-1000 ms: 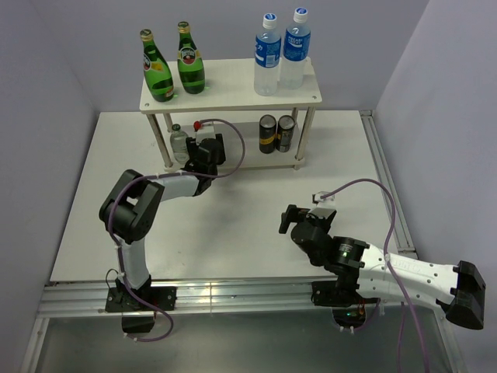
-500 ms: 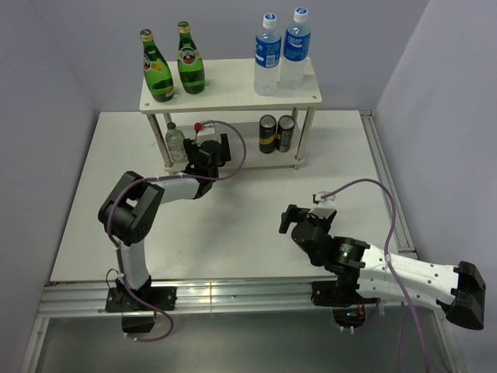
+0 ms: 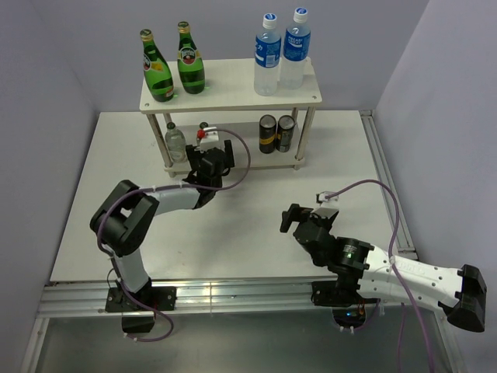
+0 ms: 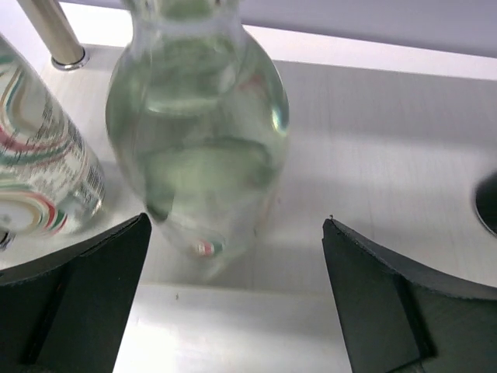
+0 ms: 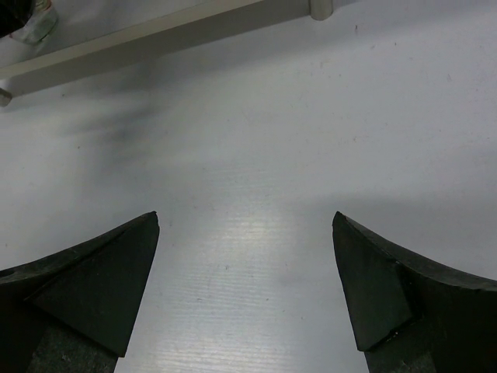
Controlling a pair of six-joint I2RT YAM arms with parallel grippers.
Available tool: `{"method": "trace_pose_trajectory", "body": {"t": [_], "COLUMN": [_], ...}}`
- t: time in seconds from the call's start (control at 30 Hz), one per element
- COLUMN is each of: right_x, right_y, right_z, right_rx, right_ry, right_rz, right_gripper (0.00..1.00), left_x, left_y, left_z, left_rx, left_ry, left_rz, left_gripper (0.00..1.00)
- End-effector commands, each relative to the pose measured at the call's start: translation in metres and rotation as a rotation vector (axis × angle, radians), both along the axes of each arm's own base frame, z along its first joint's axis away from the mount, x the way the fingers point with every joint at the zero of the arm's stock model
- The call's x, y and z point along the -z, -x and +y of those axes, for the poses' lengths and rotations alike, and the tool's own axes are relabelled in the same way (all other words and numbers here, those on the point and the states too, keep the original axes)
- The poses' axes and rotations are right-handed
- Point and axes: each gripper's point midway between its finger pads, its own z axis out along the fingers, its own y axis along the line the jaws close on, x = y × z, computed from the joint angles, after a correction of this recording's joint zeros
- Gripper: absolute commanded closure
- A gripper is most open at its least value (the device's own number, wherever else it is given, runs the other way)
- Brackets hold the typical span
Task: Place and organize the beverage onto the shelf
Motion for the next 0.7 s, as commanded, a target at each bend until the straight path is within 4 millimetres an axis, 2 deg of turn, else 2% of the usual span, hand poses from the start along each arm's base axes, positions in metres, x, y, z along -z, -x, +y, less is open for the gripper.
{"method": "trace_pose_trajectory", "body": {"t": [0.0, 0.1, 0.27, 0.37, 0.47, 0.53, 0.57, 0.6, 0.63, 0.67], "right_x": [-0.010, -0.009, -0.010, -0.010, -0.010, -0.010, -0.010, -0.010, -0.010, -0.010], "right_y": [-0.002, -0.002, -0.002, -0.001, -0.002, -0.002, -0.002, -0.002, -0.002, -0.002], "right_z": [0.001, 0.001, 0.001, 0.000, 0.000, 0.001, 0.000, 0.001, 0.000, 0.000], "right_rx": [0.012, 0.012, 0.012, 0.011, 0.013, 0.012, 0.014, 0.014, 0.017, 0.017], "right_ry": [-0.037, -0.034, -0.043, -0.042, -0.044, -0.042, -0.041, -0.041, -0.039, -0.039], "right_rz": [-0.029, -0.027, -0.031, -0.030, -0.031, -0.030, -0.030, -0.030, -0.030, -0.031], "right_gripper": [0.00, 0.00, 0.00, 0.00, 0.00, 0.00, 0.00, 0.00, 0.00, 0.00], "left_x": [-0.030, -0.035, -0.037, -0.035, -0.025, -0.019, -0.020, -0.019, -0.013, -0.019], "left_y": [0.017, 0.030, 0.037, 0.045, 0.065, 0.077, 0.087, 0.101, 0.113, 0.126], "left_z": [-0.004, 0.000, 0.009, 0.006, -0.012, -0.015, -0.015, -0.025, -0.024, -0.023], "left_rx": [-0.016, -0.031, -0.057, -0.047, 0.007, 0.012, 0.015, 0.037, 0.047, 0.063], "left_ry": [0.049, 0.061, 0.056, 0.044, 0.044, 0.034, 0.042, 0.070, 0.051, 0.067], "left_rz": [-0.066, -0.071, -0.068, -0.064, -0.046, -0.022, -0.019, -0.013, 0.014, 0.013], "left_gripper": [0.01, 0.01, 0.01, 0.03, 0.07, 0.09, 0.10, 0.12, 0.12, 0.13]}}
